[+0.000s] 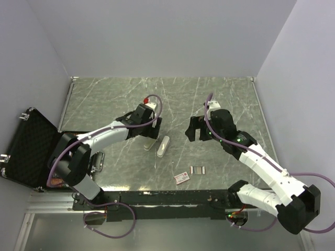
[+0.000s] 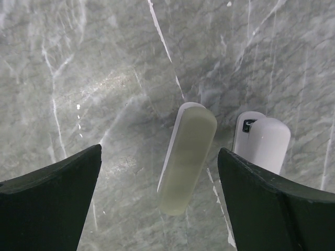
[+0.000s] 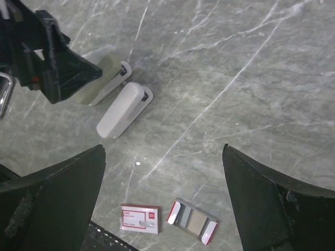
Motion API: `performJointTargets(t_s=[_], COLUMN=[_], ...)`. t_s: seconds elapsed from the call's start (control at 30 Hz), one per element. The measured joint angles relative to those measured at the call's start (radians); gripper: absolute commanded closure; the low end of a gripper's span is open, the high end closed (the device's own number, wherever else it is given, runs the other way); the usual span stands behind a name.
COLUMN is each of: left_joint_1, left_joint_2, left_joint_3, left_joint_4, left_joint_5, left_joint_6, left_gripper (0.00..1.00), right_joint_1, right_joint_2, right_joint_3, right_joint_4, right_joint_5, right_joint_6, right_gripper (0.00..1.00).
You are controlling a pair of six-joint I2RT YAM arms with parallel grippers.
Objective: Unload the staples from the stapler
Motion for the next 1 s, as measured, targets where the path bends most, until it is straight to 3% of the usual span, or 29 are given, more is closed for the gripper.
performJointTargets(t_s=[0.2, 0.5, 0.8, 0.9, 1.0], left_joint_1=[-0.009, -0.028, -0.081, -0.095, -0.103], left_joint_2=[0.055, 0.145, 0.169, 0.169, 0.169], left_joint_3=[0.000, 0.017, 0.038, 0.038, 0.038], left_joint_4=[0.000, 0.003, 0.011, 0.020, 0.023], left_joint_5=[0.000, -0.001, -0.060, -0.088, -0.110], left_joint_6=[0.003, 0.007, 0.026, 0.033, 0.045], left_gripper=[0.01, 0.15, 0.22, 0.28, 0.44], right_joint_1=[0.007, 0.007, 0.007, 0.007, 0.009], right_joint_2=[-0.013, -0.040, -0.040, -0.040, -0.040], right_joint_3=[-0.023, -0.055, -0.073, -0.073, -0.073], right_joint_4=[0.015, 0.028, 0.041, 0.045, 0.048], right_joint_5=[-0.025, -0.033, -0.047, -0.050, -0.054], right_joint_6=[0.003, 0.003, 0.004, 0.004, 0.004], right_gripper=[0.00, 0.00, 0.00, 0.00, 0.00])
